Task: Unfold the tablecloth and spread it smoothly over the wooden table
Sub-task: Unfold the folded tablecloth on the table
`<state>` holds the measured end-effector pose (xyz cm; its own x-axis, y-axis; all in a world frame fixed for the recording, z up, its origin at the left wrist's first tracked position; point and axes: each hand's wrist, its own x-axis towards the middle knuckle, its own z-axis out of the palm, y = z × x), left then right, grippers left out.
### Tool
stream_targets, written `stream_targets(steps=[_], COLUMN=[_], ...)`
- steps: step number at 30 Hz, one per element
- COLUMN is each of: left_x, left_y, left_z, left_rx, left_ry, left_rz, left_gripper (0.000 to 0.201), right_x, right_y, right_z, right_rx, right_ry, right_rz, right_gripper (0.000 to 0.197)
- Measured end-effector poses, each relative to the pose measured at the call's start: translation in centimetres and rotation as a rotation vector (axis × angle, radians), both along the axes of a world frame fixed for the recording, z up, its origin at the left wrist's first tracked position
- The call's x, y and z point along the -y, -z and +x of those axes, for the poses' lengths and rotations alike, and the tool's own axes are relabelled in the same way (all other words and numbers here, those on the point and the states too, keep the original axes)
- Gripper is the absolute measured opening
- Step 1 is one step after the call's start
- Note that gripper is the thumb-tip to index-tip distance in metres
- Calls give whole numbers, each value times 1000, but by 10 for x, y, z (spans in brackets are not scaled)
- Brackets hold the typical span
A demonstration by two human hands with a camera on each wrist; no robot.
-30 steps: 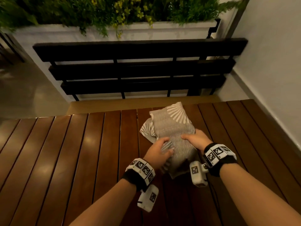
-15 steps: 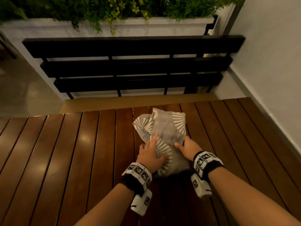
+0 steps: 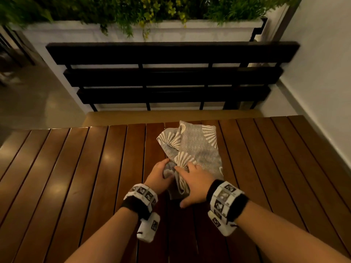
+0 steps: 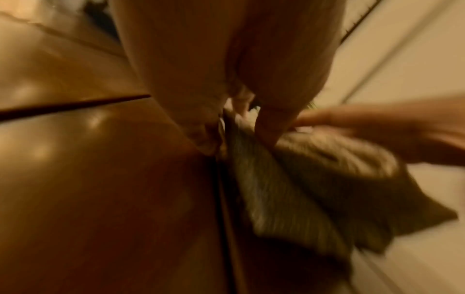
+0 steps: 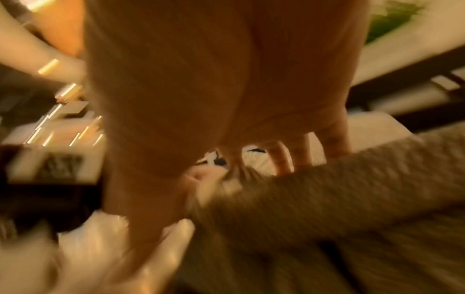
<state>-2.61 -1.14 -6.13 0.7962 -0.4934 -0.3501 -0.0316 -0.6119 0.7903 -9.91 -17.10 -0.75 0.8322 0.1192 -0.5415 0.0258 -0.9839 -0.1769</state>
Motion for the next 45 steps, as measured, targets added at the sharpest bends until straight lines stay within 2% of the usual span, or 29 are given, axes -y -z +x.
stream_targets(steps=[1,3,5,7,9,11,14,17,21,24,26,28,30,34,36,38,41,43,45], left_x=[0,2,5,10,11,8,-5,-18,-22,-19,-20,-23,-27,-26,-21,-14,-8,-8,-10], left_y=[0,-4,-3,-1,-3,-7,-10,-11,-12,-12,-13,-13,-16,-28,-28,-21,-15,-13,-10], left_z=[-8,-24,-32,-32,-27,-22,-12,-6,-5,-10,-11,-8,-6,-8,-11,-15,-15,-13,-12], left_rx=[58,-5,-63,-9,-25,-36,12,8,-2,-39,-52,-64,-82,-75,-123,-120,-102,-98,-100], left_ry=[-8,-70,-128,-164,-192,-208,-232,-270,-316,-315,-300,-263,-178,-43,2,-18,-162,-180,-196], left_rz=[15,-61,-73,3,8,-6,15,29,40,46,86,123,79,-92,-127,-71,60,144,193], left_gripper=[65,73,80,74,66,64,73,84,86,84,73,48,22,10,14,24,32,35,35], right_x=[-1,0,3,9,20,35,56,76,93,101,109,117,124,136,135,133,129,129,130], right_y=[7,17,18,11,-1,-10,-10,5,24,30,30,26,21,21,18,17,21,25,30], right_z=[-1,-1,0,1,0,-2,-11,-26,-46,-55,-58,-61,-63,-66,-65,-60,-53,-51,-53], right_rx=[57,146,173,196,279,413,607,718,569,412,281,113,-39,-293,-288,-193,-27,30,114], right_ry=[-17,-20,3,86,293,604,1049,1334,1537,1547,1489,1368,1199,942,889,858,852,878,861], right_rz=[-59,-95,-22,117,299,483,637,654,572,468,391,289,140,-212,-295,-326,-145,-22,16], right_gripper=[109,95,83,68,49,36,33,32,12,24,34,44,47,72,72,80,99,96,83])
